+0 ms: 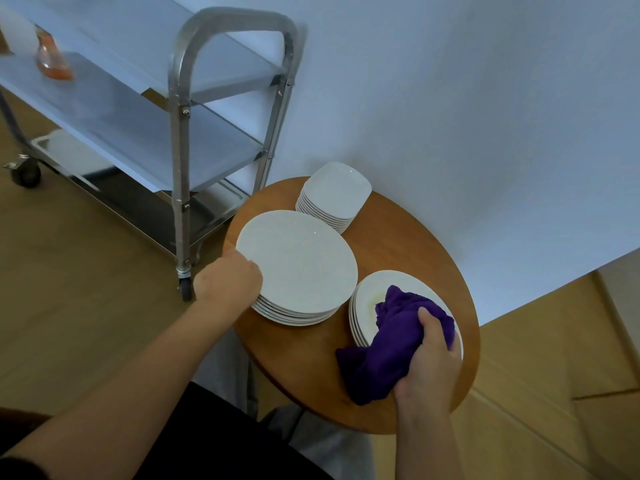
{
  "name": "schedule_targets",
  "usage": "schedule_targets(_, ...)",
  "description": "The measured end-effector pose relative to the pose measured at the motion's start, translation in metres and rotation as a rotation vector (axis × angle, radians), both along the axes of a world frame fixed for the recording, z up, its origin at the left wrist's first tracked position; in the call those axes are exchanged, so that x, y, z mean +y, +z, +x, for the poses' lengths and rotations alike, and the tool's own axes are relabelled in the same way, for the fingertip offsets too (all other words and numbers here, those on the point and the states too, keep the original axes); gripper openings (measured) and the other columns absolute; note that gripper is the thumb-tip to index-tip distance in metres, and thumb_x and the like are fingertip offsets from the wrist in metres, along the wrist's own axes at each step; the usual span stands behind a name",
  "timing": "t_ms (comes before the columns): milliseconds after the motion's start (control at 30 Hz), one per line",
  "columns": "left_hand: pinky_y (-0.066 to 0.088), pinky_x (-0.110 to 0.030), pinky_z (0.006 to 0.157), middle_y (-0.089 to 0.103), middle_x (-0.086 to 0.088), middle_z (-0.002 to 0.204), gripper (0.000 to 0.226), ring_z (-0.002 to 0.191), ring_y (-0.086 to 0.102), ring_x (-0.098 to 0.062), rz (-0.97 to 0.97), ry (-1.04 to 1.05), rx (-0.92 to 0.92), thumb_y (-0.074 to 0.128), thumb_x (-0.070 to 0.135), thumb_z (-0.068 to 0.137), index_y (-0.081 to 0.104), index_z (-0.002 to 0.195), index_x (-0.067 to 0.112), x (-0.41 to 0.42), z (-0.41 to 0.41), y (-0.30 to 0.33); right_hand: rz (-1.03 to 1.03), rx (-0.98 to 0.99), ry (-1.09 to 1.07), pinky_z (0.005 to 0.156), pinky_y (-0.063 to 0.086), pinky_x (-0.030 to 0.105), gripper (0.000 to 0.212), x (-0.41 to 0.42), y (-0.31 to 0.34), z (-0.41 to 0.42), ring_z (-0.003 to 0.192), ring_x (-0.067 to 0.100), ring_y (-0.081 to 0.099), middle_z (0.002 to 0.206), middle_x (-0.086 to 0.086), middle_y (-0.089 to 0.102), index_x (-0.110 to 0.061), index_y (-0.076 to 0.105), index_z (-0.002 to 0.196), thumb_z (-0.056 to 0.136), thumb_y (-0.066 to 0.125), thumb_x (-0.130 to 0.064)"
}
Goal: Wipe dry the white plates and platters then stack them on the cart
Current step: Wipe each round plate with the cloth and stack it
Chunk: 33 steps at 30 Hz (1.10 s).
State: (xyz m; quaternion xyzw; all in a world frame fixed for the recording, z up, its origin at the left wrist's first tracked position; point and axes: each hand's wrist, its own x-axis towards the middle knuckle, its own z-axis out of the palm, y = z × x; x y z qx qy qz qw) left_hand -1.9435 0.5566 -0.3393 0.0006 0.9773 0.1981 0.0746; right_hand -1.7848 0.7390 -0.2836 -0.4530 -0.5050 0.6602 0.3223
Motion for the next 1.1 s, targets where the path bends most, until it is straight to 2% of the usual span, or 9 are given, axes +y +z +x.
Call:
schedule_targets(133, 0.050, -0.034, 0.073, 0.062, -0.010, 0.113, 0.059, 0.094, 0.063, -0.026, -0.038, 0.052, -0.006, 0.030, 0.047, 0.098, 0.030, 0.141, 0.007, -0.004, 0.002, 0.007, -0.003, -0.007, 0.011, 0.058, 0.044, 0.022, 0.038, 0.000, -0.003, -0.002, 0.085, 0.013, 0.054, 0.092, -0.015, 0.054, -0.035, 0.041, 0.113, 0.085, 0.066, -0.026)
schedule_targets(200, 0.044, -0.029, 0.063, 0.062, -0.003, 0.102, 0.060, 0.082, 0.060, -0.020, -0.015, 0.022, 0.086, 0.031, 0.049, 0.096, 0.024, 0.144, 0.013, 0.000, 0.018, 0.017, -0.001, -0.010, -0.004, 0.058, 0.045, 0.023, 0.039, 0.003, -0.005, 0.000, 0.085, 0.014, 0.054, 0.093, -0.015, 0.054, -0.035, 0.042, 0.115, 0.085, 0.066, -0.026)
schedule_targets(267, 0.037, -0.022, 0.058, 0.061, 0.003, 0.086, 0.050, 0.071, 0.056, -0.012, 0.184, -0.150, 0.286, 0.039, 0.044, 0.095, 0.038, 0.139, 0.020, 0.017, 0.052, 0.027, -0.002, -0.005, -0.025, 0.060, 0.046, 0.024, 0.042, 0.007, -0.005, 0.005, 0.087, 0.014, 0.055, 0.098, -0.012, 0.055, -0.033, 0.045, 0.120, 0.085, 0.067, -0.027)
schedule_targets(333, 0.039, -0.015, 0.057, 0.068, 0.005, 0.081, 0.032, 0.068, 0.060, -0.008, 0.375, -0.384, 0.356, 0.049, 0.041, 0.092, 0.062, 0.116, 0.023, 0.043, 0.091, 0.032, -0.009, 0.005, -0.043, 0.065, 0.049, 0.027, 0.047, 0.011, -0.006, 0.011, 0.090, 0.015, 0.056, 0.104, -0.010, 0.057, -0.032, 0.046, 0.126, 0.084, 0.067, -0.029)
schedule_targets(433, 0.036, -0.013, 0.053, 0.060, 0.005, 0.072, 0.034, 0.064, 0.056, -0.007, 0.404, -0.516, 0.041, 0.043, 0.045, 0.095, 0.061, 0.083, 0.019, 0.084, 0.114, 0.022, -0.013, 0.014, -0.075, 0.065, 0.050, 0.029, 0.049, 0.018, -0.005, 0.025, 0.094, 0.016, 0.057, 0.105, -0.010, 0.059, -0.031, 0.049, 0.127, 0.082, 0.069, -0.032)
schedule_targets(567, 0.043, -0.025, 0.058, 0.066, -0.009, 0.084, 0.053, 0.078, 0.064, -0.021, 0.326, -0.445, -0.324, 0.037, 0.053, 0.094, 0.062, 0.085, 0.008, 0.122, 0.099, 0.001, -0.016, 0.029, -0.124, 0.068, 0.052, 0.033, 0.029, 0.029, -0.005, 0.046, 0.094, 0.017, 0.061, 0.100, -0.010, 0.065, -0.035, 0.060, 0.105, 0.079, 0.070, -0.029)
schedule_targets(700, 0.047, -0.026, 0.058, 0.062, -0.003, 0.078, 0.037, 0.075, 0.061, -0.020, 0.380, -0.347, -0.417, 0.051, 0.049, 0.087, 0.057, 0.082, 0.014, 0.134, 0.088, -0.014, -0.044, 0.083, -0.159, 0.062, 0.051, 0.029, 0.018, 0.036, -0.001, 0.063, 0.089, 0.014, 0.064, 0.090, -0.013, 0.068, -0.034, 0.061, 0.091, 0.079, 0.071, -0.025)
schedule_targets(867, 0.041, -0.024, 0.052, 0.054, 0.002, 0.065, 0.028, 0.064, 0.054, -0.015, 0.182, -0.434, -0.342, 0.046, 0.040, 0.087, 0.049, 0.071, 0.017, 0.141, 0.079, -0.008, -0.051, 0.104, -0.195, 0.061, 0.051, 0.030, 0.019, 0.042, -0.005, 0.076, 0.088, 0.016, 0.066, 0.088, -0.010, 0.070, -0.030, 0.064, 0.095, 0.079, 0.071, -0.022)
schedule_targets(1100, 0.049, -0.024, 0.051, 0.059, 0.000, 0.046, 0.035, 0.045, 0.057, -0.012, 0.296, -0.389, -0.450, 0.045, 0.024, 0.091, 0.056, 0.062, 0.009, 0.143, 0.078, 0.001, -0.091, 0.076, -0.209, 0.078, 0.054, 0.039, 0.021, 0.047, -0.022, 0.085, 0.095, 0.021, 0.064, 0.099, -0.004, 0.068, -0.032, 0.063, 0.095, 0.079, 0.071, -0.022)
